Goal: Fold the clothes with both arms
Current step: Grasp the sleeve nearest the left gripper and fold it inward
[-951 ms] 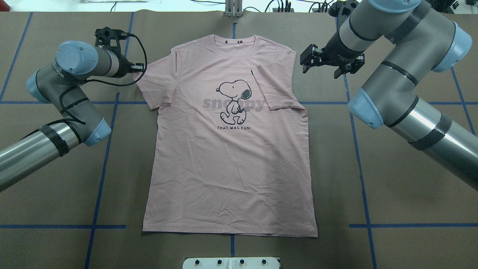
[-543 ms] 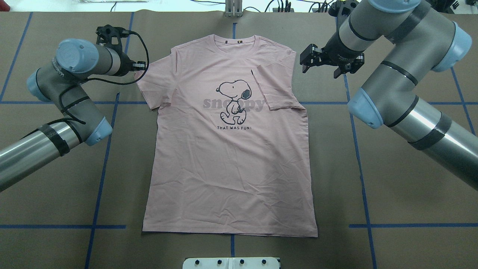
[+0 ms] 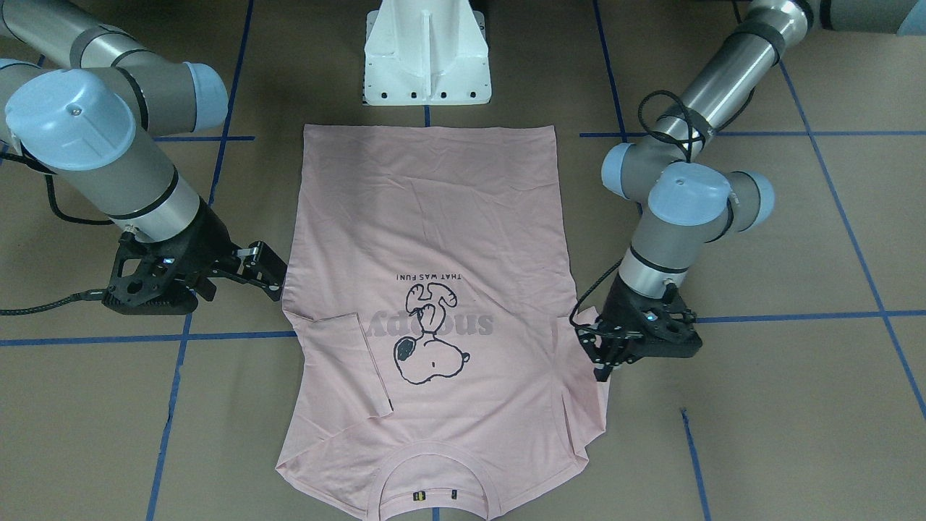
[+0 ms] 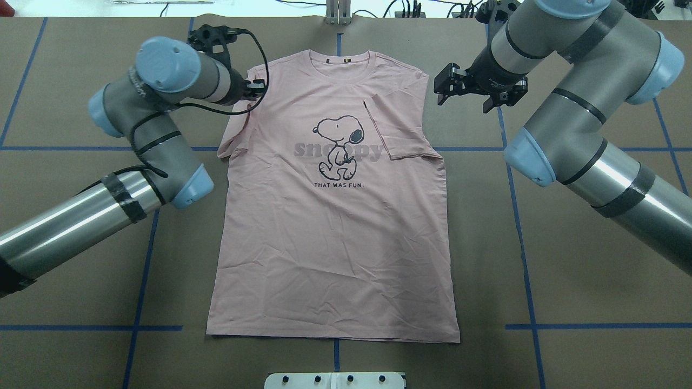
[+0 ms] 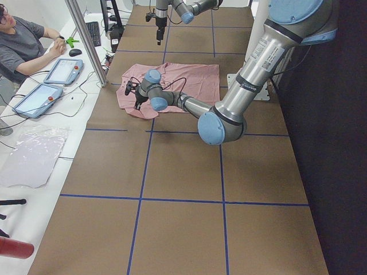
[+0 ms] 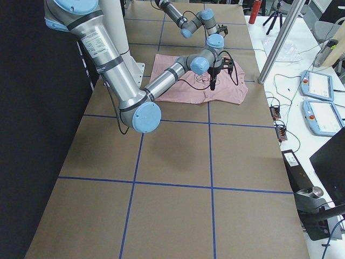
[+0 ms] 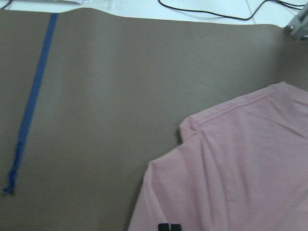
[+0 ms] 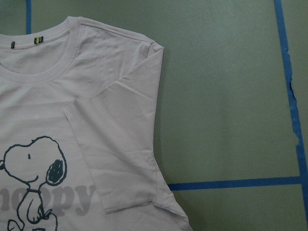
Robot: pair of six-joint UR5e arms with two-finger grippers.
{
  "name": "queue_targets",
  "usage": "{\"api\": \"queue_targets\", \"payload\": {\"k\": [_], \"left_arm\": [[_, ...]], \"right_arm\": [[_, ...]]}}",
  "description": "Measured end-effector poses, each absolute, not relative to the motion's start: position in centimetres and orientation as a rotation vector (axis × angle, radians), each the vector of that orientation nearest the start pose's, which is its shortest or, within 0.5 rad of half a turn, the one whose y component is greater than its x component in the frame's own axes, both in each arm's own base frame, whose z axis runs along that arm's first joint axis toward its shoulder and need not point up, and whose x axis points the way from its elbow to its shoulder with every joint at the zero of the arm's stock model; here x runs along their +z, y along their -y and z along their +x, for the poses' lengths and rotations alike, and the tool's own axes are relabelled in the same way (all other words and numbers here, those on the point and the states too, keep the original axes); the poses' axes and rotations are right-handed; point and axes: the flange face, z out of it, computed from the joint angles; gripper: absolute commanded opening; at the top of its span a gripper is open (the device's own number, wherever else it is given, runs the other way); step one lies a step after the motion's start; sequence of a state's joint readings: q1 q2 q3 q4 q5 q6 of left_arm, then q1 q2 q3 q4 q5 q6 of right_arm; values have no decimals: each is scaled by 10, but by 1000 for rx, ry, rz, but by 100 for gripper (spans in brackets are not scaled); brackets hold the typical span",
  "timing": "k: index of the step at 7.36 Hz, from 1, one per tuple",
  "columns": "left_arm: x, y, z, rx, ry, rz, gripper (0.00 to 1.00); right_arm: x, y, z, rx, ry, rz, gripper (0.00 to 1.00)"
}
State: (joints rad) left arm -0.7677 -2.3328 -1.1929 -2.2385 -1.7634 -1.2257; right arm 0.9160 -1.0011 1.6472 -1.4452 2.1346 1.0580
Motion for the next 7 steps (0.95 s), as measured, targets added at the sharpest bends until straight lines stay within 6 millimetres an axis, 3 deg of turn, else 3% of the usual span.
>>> {"api": "queue_targets", "payload": {"k": [1, 3, 4, 5, 7], "left_arm": [[253, 637, 517, -323, -1006, 369, 0], [228, 644, 541, -359, -1014, 336, 0], [227, 646, 544, -363, -1014, 333, 59], [227, 645, 545, -361, -1016, 333, 100], [226, 639, 546, -344, -1057, 351, 100]], "right_arm": [[277, 582, -346, 157, 915, 88, 100], [277, 581, -348, 154, 912, 89, 100], [278, 580, -351, 152, 910, 88, 100], [279, 579, -353, 150, 908, 87, 100], [279, 579, -355, 148, 908, 86, 100]]}}
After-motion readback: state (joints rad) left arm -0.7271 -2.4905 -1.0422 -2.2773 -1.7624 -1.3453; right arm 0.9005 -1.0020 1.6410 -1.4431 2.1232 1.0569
